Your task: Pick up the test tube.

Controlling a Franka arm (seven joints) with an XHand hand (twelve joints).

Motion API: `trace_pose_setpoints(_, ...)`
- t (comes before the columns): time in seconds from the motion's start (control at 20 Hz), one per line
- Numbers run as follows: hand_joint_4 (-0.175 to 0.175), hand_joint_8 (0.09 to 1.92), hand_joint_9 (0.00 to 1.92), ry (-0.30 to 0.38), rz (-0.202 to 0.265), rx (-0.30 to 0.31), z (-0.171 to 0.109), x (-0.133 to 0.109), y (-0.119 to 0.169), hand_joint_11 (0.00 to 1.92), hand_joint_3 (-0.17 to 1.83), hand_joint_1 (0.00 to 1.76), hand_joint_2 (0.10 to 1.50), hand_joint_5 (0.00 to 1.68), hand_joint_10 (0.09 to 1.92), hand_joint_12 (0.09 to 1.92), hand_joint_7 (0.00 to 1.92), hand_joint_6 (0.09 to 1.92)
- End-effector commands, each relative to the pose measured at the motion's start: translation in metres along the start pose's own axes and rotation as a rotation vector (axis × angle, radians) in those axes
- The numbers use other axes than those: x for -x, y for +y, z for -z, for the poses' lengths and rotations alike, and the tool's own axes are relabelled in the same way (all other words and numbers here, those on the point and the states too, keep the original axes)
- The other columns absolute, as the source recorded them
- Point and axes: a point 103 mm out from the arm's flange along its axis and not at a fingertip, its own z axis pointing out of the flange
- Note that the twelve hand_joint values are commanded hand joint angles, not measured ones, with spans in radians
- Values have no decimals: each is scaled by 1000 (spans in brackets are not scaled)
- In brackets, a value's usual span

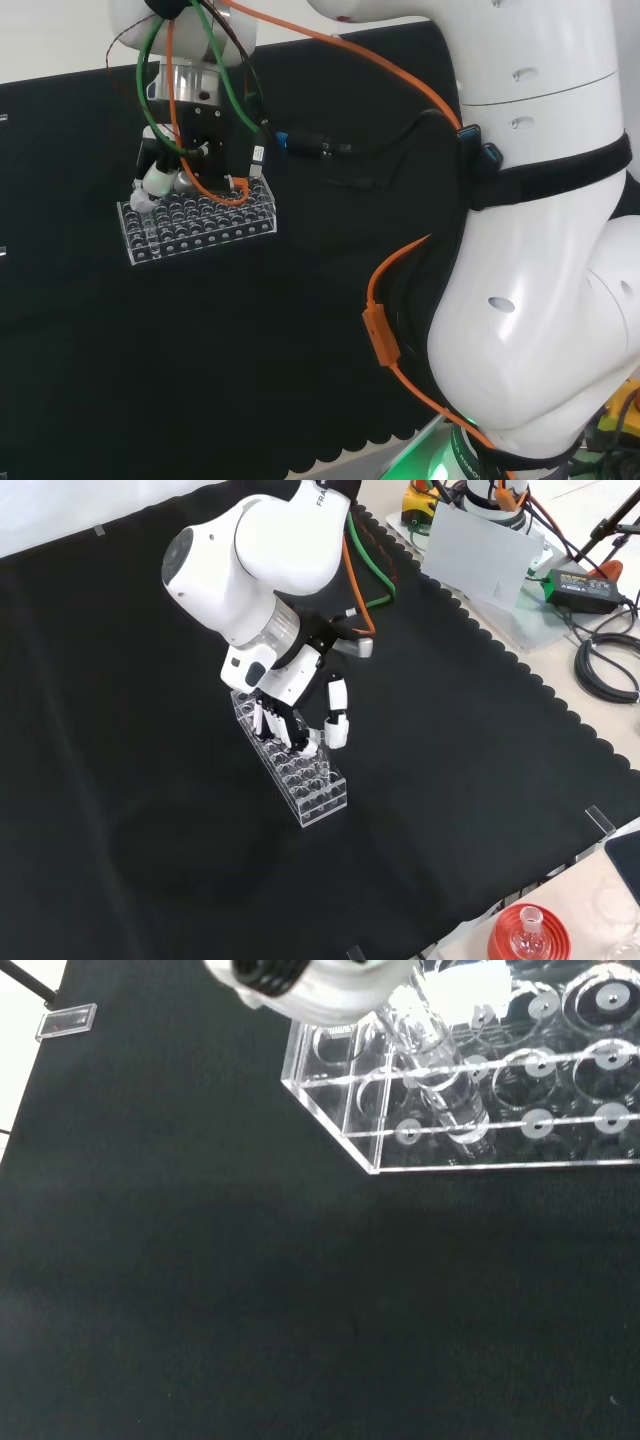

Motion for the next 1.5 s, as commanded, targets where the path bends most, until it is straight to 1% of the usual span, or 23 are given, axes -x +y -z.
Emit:
trace_pose_setpoints(0.05,-106,655,1031,-9,1,14,4,0,0,593,216,1169,911,1193,658,1348,1268,676)
trace_pose_setpoints(0.25,-120,621,1062,-13,4,26,6,1,0,611,271,1176,878,1208,633,1339,1306,660)
trace_pose_setpoints(0.4,-138,600,1088,-17,4,28,8,2,0,626,357,1183,832,1218,612,1329,1331,659)
trace_pose_setpoints(0.65,-151,591,1103,-18,6,32,9,2,0,640,419,1187,797,1226,606,1323,1347,661)
trace_pose_setpoints(1.05,-159,586,1111,-41,11,48,22,0,-6,647,484,1190,762,1233,604,1322,1356,666)
trace_pose_setpoints(1.25,-165,583,1114,-55,23,53,27,-4,-6,650,516,1192,744,1236,604,1321,1360,673)
trace_pose_setpoints(1.5,-164,583,1116,-73,42,54,32,-11,-5,652,538,1192,732,1239,604,1321,1362,675)
